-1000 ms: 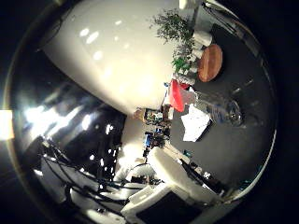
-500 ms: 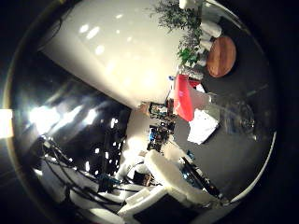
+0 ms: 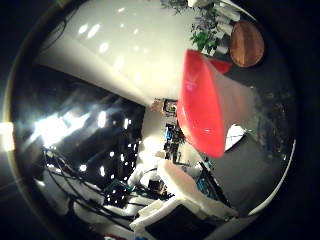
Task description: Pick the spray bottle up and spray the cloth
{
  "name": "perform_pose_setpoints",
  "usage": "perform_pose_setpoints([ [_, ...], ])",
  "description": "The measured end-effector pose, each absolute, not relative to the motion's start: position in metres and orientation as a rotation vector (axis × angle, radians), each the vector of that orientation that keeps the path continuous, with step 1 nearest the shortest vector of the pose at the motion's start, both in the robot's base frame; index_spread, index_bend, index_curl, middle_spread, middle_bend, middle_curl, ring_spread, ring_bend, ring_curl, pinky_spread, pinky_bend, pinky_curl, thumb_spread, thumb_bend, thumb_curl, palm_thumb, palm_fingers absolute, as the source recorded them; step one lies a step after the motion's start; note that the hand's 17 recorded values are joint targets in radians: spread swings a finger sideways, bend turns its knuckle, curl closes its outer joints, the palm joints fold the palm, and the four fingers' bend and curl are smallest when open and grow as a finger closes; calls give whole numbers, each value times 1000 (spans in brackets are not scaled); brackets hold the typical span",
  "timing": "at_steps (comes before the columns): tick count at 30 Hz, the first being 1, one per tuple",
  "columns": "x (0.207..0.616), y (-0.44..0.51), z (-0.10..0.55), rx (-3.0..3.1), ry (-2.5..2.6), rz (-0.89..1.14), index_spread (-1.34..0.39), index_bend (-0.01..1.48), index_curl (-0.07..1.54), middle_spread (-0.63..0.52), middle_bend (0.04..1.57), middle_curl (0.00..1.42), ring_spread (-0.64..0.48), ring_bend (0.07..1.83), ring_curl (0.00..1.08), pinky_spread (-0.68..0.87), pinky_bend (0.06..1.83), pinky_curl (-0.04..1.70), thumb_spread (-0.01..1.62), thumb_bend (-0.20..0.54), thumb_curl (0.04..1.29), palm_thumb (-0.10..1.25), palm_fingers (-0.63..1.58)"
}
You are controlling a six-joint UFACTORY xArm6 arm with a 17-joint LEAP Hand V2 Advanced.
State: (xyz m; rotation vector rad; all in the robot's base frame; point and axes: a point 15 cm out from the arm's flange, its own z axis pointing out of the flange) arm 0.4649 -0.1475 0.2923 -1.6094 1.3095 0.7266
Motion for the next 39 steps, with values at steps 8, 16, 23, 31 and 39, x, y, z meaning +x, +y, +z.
perform_pose_setpoints([
  [8, 472, -127, 283, -1640, 1297, 752, -234, 134, 226, 174, 215, 305, 119, 263, 290, 265, 306, 333, 1053, -23, 294, 556, 16],
  [16, 464, -109, 272, -1633, 1288, 811, -183, 142, 216, 131, 319, 351, 105, 418, 317, 229, 358, 336, 1078, -9, 316, 666, 203],
  [23, 453, -93, 269, -1628, 1255, 797, -197, 154, 232, -14, 487, 423, -37, 700, 385, -35, 427, 324, 1100, -6, 367, 807, 515],
  [31, 447, -88, 275, -1569, 1212, 767, -309, 274, 344, -161, 695, 586, -192, 950, 521, -399, 775, 462, 1129, -12, 406, 881, 918],
  [39, 443, -93, 281, -1529, 1210, 743, -371, 499, 587, -203, 870, 765, -235, 1074, 625, -431, 953, 666, 1199, -11, 417, 893, 1023],
])
